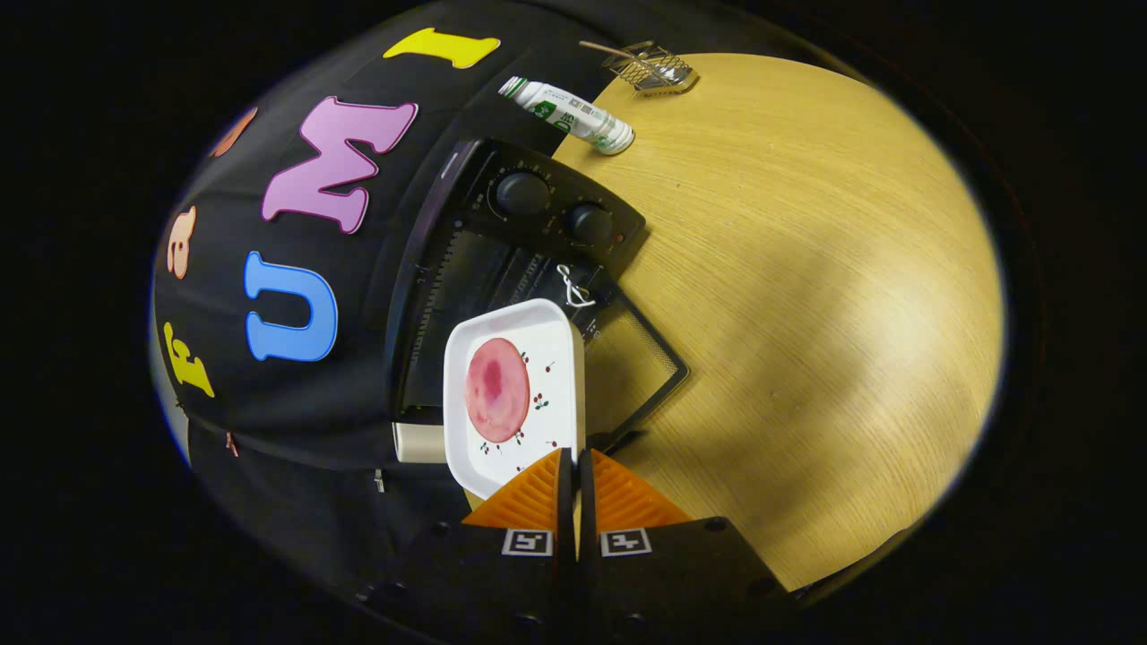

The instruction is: Open the toaster oven, put the food inside, and close the toaster oven door.

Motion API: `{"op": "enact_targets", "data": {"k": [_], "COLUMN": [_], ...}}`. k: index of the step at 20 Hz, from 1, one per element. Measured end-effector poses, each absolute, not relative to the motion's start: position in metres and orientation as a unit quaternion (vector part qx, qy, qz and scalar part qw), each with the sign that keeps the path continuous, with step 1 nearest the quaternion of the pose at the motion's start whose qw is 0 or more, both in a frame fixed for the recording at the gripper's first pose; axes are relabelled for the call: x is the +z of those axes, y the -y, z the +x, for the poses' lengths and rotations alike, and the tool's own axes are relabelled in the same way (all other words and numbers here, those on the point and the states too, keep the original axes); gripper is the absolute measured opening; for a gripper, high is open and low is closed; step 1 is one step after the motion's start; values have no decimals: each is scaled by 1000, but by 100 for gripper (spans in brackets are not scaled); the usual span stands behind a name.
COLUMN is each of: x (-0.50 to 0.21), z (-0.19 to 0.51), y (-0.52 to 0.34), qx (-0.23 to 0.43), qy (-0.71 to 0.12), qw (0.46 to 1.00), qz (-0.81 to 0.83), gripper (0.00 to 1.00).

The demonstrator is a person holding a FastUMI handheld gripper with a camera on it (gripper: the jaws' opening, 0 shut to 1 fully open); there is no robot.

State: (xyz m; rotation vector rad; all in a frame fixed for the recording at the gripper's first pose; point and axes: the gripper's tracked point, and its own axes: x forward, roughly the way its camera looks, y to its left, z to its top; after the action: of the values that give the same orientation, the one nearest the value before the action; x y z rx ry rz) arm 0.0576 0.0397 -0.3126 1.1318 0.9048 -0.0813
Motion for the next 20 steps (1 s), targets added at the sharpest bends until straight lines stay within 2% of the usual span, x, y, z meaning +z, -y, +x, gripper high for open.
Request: {"op": "enact_targets", "data": {"k": [4, 11, 20], "x": [-330, -336, -344], "z": [91, 154, 206], "y": [-59, -77, -89], "qx": [-47, -68, -104], "qy": [-408, -351, -313], "qw": [742, 721, 731], "qz": [529, 594, 598], "gripper": [5, 5, 5]}}
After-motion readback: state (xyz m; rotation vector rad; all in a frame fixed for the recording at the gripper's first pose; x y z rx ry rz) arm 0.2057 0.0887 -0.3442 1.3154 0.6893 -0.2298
